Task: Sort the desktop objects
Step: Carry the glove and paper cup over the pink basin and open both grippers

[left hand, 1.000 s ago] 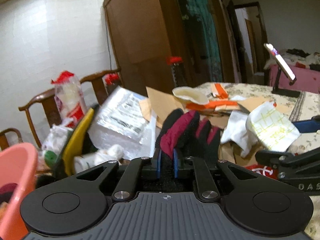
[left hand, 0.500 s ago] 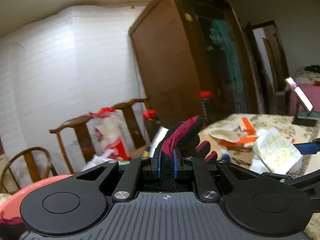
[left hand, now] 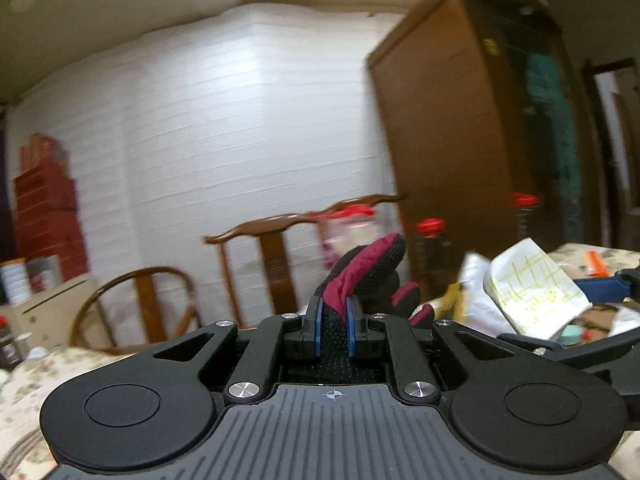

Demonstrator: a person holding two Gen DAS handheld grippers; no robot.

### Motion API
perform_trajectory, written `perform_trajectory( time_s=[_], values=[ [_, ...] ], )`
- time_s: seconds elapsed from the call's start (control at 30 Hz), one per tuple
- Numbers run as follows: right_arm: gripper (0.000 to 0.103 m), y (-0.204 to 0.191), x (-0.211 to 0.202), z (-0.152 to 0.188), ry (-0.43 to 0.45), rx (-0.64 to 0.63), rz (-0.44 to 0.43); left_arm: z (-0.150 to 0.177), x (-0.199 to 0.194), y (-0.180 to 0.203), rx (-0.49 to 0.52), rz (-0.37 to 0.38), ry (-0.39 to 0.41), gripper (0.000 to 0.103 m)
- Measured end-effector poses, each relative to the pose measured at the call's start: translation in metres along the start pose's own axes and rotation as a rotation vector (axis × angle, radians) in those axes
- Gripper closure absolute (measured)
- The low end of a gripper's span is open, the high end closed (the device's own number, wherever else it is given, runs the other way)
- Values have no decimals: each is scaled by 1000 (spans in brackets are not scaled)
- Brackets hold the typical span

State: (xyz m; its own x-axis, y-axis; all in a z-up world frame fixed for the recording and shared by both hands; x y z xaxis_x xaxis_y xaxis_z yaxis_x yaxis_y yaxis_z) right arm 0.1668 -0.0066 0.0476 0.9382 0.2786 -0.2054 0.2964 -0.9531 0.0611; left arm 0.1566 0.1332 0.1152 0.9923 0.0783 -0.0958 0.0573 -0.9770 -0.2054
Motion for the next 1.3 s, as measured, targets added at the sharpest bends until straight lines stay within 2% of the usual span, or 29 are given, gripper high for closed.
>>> perform_trajectory(
  time_s=[0.3, 0.57, 0.73, 0.8, 0.83, 0.9, 0.97, 1.03, 1.3],
  values=[
    [20, -105, 25, -28, 2, -77, -151, 19, -13, -94, -53, -146, -41, 96],
    [20, -166, 52, -20, -67, -124, -205, 56, -13, -134, -105, -188, -121, 95],
    [20, -182, 71, -3, -122, -141, -205, 71, -6, -149, -127, -192, -145, 91],
    [18, -187, 74, 3, -147, -156, -207, 73, -2, -150, -130, -196, -151, 77],
    [16, -188, 77, 5, -154, -171, -206, 75, -3, -151, -136, -194, -154, 63],
    [15, -190, 76, 4, -146, -198, -194, 76, -4, -154, -163, -202, -167, 21],
    [9, -193, 74, 3, -149, -211, -188, 72, -10, -158, -202, -220, -128, 2],
    [8, -196, 72, 3, -141, -218, -187, 66, -16, -163, -216, -245, -96, 0],
    [8, -200, 60, -4, -121, -188, -199, 58, -26, -158, -167, -255, -114, 0]
  ],
)
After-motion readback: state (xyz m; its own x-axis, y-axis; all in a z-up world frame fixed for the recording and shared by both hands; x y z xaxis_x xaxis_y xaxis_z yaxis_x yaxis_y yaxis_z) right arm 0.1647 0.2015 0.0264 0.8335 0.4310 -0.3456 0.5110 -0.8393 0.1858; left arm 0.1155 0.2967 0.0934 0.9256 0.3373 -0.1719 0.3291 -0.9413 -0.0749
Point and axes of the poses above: each gripper's, at about its wrist camera, not at the fingertips, and x roughly the way its jaws point, y to its right, z to its underside, the point moved 8 cm from there along x, roughly the way its jaws point, and after that the axes turned 3 degrees about y, right-handed, at the moved point
